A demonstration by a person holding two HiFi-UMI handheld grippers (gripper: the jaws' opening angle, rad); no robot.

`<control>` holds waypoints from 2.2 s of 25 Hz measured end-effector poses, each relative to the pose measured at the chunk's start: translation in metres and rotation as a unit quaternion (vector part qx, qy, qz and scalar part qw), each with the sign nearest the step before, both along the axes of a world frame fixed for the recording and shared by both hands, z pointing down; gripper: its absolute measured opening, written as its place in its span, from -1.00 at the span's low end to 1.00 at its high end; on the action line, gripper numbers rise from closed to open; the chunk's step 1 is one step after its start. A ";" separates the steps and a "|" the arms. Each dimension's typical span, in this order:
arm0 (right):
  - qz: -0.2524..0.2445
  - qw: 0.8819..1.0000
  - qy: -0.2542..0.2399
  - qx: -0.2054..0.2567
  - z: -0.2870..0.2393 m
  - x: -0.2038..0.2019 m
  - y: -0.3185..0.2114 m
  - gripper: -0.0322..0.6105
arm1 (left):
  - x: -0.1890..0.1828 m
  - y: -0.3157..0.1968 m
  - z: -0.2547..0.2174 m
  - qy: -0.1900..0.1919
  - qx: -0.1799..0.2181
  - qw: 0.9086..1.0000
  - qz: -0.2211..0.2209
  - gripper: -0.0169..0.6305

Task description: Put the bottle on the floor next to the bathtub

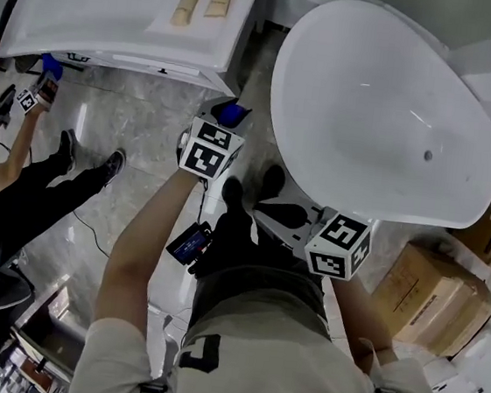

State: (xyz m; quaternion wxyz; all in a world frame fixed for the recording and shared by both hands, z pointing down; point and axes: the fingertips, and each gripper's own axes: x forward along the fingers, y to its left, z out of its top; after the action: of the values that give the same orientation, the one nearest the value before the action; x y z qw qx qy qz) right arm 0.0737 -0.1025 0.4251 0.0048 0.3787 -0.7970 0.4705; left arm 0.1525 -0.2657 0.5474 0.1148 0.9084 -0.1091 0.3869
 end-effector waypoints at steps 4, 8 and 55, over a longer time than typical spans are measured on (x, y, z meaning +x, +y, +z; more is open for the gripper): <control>-0.056 0.997 0.047 -0.011 0.040 -0.015 -0.005 -0.81 | 0.004 -0.004 0.056 -0.014 -0.008 1.000 0.000 -0.35; -0.077 0.994 0.066 -0.033 0.087 -0.035 -0.019 -0.81 | 0.000 -0.006 0.119 -0.031 -0.015 0.999 0.015 -0.35; -0.225 0.929 0.242 -0.166 0.564 -0.052 -0.024 -0.81 | 0.057 -0.023 0.630 -0.066 0.004 0.998 0.008 -0.35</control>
State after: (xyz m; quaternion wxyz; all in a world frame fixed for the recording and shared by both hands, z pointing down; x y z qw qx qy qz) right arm 0.0220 -0.1266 0.9893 0.3665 0.2856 -0.7464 0.4765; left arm 0.2093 -0.2890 1.1772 0.1002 0.8822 -0.1109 0.4465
